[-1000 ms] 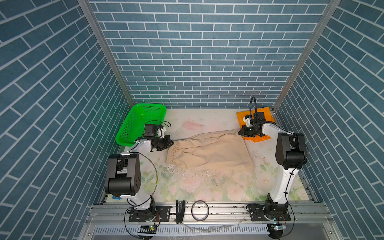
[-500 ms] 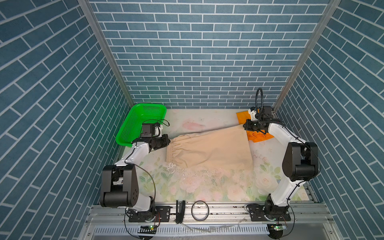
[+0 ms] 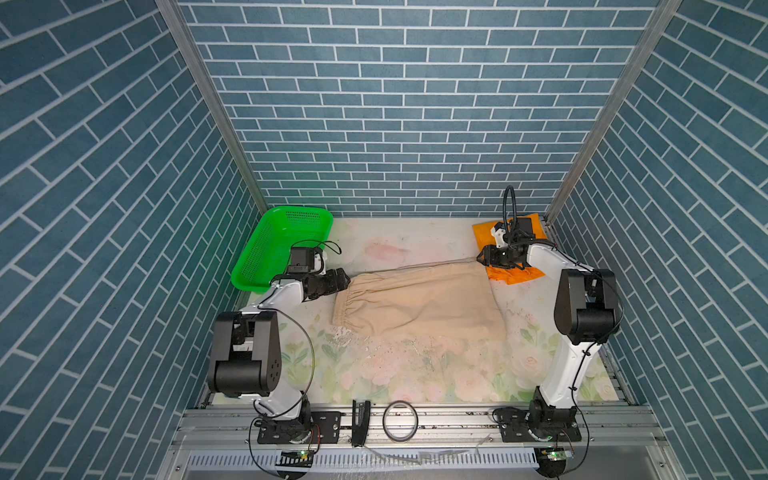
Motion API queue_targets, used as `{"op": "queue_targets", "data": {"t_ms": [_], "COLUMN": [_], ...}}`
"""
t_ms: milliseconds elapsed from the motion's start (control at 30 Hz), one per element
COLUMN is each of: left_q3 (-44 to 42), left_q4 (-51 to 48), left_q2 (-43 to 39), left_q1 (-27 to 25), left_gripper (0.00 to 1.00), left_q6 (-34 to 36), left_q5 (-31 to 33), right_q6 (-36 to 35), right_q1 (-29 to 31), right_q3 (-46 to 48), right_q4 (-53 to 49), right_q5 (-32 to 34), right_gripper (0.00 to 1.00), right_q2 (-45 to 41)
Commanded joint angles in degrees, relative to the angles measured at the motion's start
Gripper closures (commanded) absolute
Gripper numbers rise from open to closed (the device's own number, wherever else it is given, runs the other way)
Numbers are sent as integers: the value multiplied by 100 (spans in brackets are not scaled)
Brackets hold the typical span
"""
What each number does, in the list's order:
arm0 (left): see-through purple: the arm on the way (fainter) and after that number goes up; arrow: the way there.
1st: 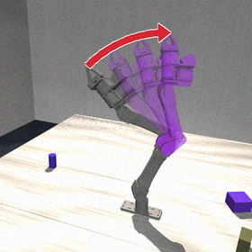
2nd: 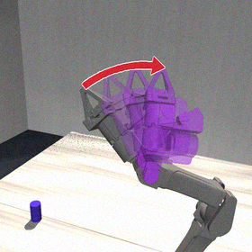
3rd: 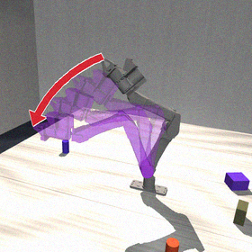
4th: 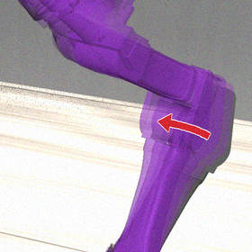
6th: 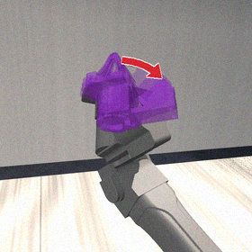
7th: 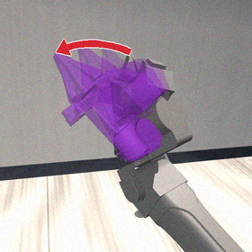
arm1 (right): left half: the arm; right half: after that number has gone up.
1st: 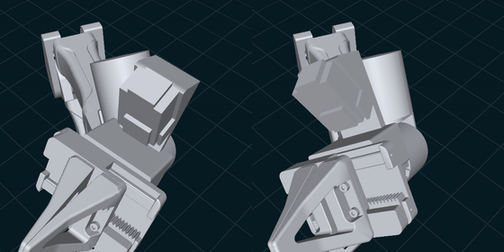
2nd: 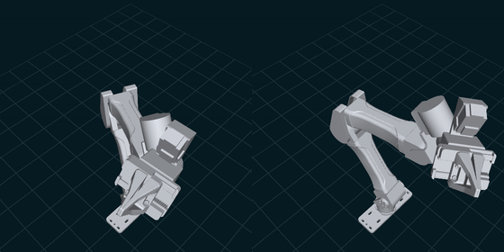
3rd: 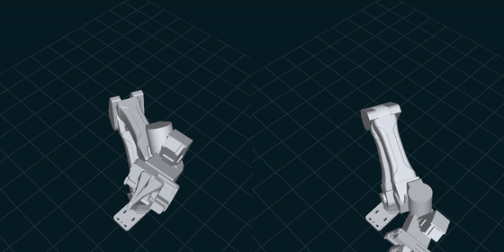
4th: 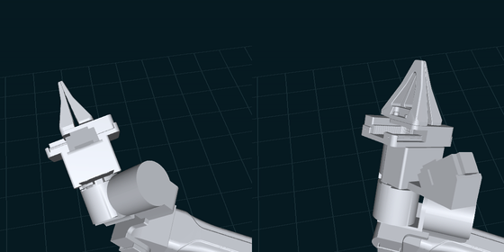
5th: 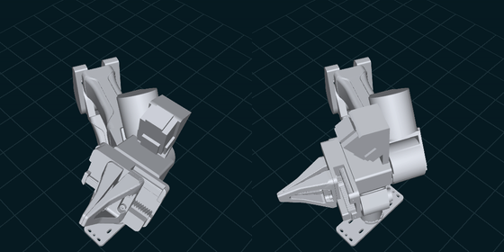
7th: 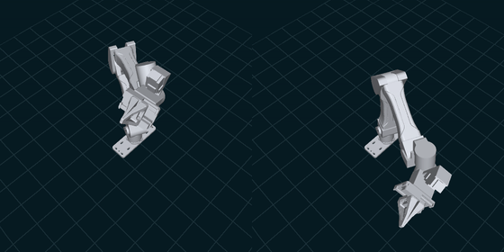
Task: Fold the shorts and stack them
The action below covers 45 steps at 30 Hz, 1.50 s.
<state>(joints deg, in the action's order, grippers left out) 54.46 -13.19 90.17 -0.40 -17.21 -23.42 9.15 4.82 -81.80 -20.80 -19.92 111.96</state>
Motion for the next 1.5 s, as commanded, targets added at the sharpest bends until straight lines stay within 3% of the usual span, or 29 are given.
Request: {"op": "queue_targets", "data": {"t_ms": [0,200,333,567,700,1033,1167,1333,1467], "left_q3": [455,616,143,-146,19,219,30,-242,-731], "left_q4": [-390,-1109,-580,361,868,1392,1304,919,1019], "left_q2": [-517,-1171,-1281,-340,333,1567,1502,1297,859], "left_q1": [-84,-787,-1285,-1348,-1322,-1216,-1216,-1212,-1258], "left_gripper": [0,0,0,0,0,0,0,0,0], "left_q6": [42,-81,-308,72,172,50,-10,-151,-472], "left_q5": [142,14,-75,47,39,-236,-198,-48,-136], "right_q6": [44,805,1492,2683,2937,3054,2976,2698,2060], "right_q1": [-7,89,419,1092,1229,1267,1267,1266,1350], "right_q3": [275,1939,3322,4709,5003,4702,4520,4102,3677], "right_q4": [109,-185,-351,-667,-570,-1116,-1447,-1837,-2118], "right_q5": [179,224,553,854,984,1732,1965,2300,2405], "right_gripper": [41,42,43,43,43,43,42,41,41], "right_q2": [-885,-2655,-3948,-5165,-5134,-3971,-3791,-4166,-4439]}}
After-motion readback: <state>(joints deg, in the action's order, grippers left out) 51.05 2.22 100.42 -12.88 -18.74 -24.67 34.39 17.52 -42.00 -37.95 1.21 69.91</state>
